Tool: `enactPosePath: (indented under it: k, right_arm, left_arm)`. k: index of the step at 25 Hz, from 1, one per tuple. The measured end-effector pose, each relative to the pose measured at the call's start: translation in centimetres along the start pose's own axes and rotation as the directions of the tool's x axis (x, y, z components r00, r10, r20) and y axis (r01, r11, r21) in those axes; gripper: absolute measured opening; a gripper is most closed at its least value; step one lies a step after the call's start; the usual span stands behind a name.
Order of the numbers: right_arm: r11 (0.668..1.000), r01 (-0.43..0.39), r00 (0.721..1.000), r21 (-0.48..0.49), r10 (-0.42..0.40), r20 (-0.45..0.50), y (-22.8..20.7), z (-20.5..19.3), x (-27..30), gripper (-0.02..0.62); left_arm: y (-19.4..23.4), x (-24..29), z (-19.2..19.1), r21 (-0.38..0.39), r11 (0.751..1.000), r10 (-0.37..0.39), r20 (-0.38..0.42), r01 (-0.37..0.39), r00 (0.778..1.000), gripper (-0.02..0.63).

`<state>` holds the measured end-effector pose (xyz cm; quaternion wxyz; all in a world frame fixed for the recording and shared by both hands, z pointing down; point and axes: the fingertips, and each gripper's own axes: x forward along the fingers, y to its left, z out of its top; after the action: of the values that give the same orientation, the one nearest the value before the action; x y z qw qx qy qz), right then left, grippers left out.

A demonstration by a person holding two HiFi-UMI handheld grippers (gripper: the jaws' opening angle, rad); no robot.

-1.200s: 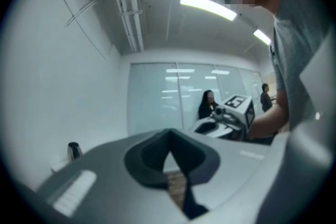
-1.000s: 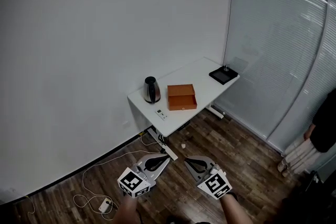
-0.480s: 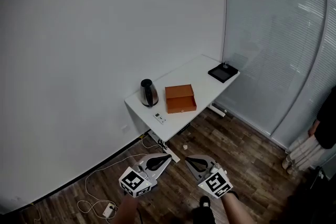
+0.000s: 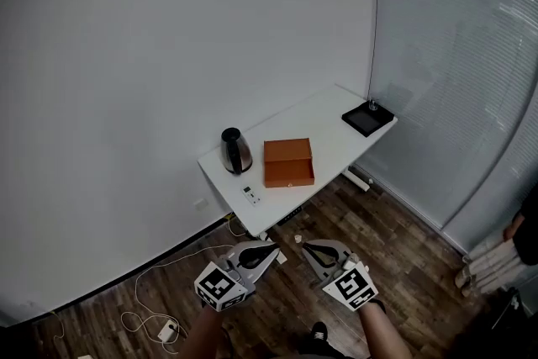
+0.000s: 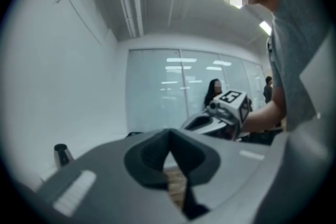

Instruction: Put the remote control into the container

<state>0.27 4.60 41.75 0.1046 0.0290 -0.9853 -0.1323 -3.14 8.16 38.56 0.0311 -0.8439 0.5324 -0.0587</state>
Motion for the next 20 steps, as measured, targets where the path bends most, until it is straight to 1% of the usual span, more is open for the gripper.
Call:
enactPosePath:
  k: [5, 13, 16, 20]
  right_arm:
    - [1.000, -0.031, 1.000, 0.002, 0.031, 0.005, -4.9, -1.4, -0.1, 0.017]
    - [0.995, -0.100, 0.995, 0.006, 0.100, 0.032, -10.2, -3.1, 0.3, 0.017]
    - [0.994, -0.111, 0.993, 0.009, 0.110, 0.034, -11.7, -3.4, 0.7, 0.017]
    - [0.991, -0.132, 0.990, 0.010, 0.132, 0.048, -12.3, -3.8, 1.4, 0.017]
  left_arm:
    - [2.0, 4.0, 0.2, -0.012, 0.998, 0.054, -0.008, -0.054, 0.999, 0.000]
    - [3.4, 8.9, 0.1, 0.004, 0.993, 0.121, -0.039, -0.121, 0.992, 0.000]
    - [4.1, 9.9, -0.2, 0.009, 0.991, 0.135, -0.053, -0.135, 0.989, 0.000]
    - [4.9, 10.3, -0.4, 0.007, 0.987, 0.159, -0.052, -0.159, 0.986, 0.000]
